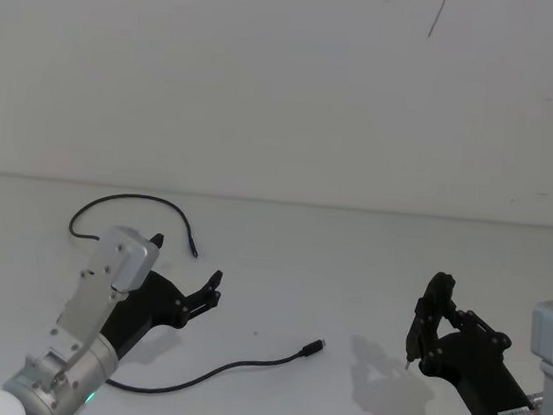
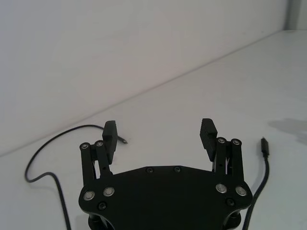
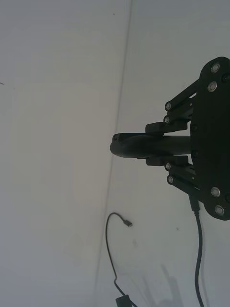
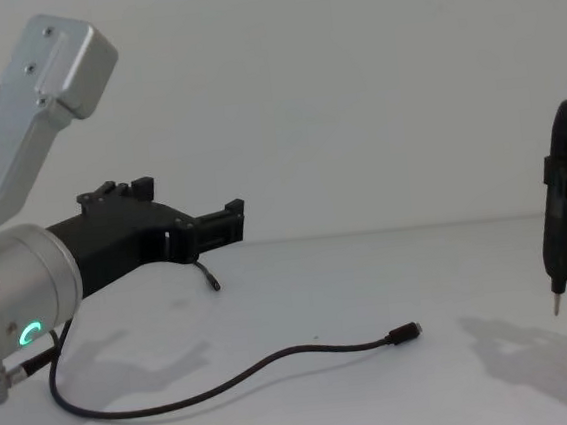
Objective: Pick up the data cable with the one hand.
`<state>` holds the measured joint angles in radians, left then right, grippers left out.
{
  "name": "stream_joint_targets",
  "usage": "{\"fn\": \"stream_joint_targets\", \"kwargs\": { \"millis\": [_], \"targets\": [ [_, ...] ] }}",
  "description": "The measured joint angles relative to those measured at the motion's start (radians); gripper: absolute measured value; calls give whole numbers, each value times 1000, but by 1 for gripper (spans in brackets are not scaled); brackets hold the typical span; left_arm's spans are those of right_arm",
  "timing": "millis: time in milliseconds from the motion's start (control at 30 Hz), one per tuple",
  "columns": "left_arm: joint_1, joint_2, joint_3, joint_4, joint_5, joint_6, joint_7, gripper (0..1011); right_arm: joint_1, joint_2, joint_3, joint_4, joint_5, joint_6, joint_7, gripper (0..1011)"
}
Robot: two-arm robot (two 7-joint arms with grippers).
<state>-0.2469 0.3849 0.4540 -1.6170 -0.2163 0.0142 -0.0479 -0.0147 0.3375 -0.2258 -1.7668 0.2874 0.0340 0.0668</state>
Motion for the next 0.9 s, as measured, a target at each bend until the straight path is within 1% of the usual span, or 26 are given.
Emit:
{"fn": "stream_joint_targets", "kwargs": {
  "millis": [133, 167, 300, 433, 633, 900],
  "targets": [
    [-13, 8, 0, 9, -22, 7, -46, 1001, 0, 0, 0, 0, 0, 0, 0, 269],
    [-18, 11, 1, 12, -30, 12, -67, 1001, 0, 0, 0, 0, 0, 0, 0, 269],
    [-29, 19, 4, 17, -45, 23, -105, 1001, 0, 0, 0, 0, 0, 0, 0, 269],
    [-46, 34, 10, 22, -66, 48, -165, 1001, 0, 0, 0, 0, 0, 0, 0, 269],
    [-60, 54, 19, 23, -83, 86, -227, 1001, 0, 0, 0, 0, 0, 0, 0, 269],
    [-71, 73, 30, 24, -94, 127, -287, 1001, 0, 0, 0, 0, 0, 0, 0, 269]
  ]
}}
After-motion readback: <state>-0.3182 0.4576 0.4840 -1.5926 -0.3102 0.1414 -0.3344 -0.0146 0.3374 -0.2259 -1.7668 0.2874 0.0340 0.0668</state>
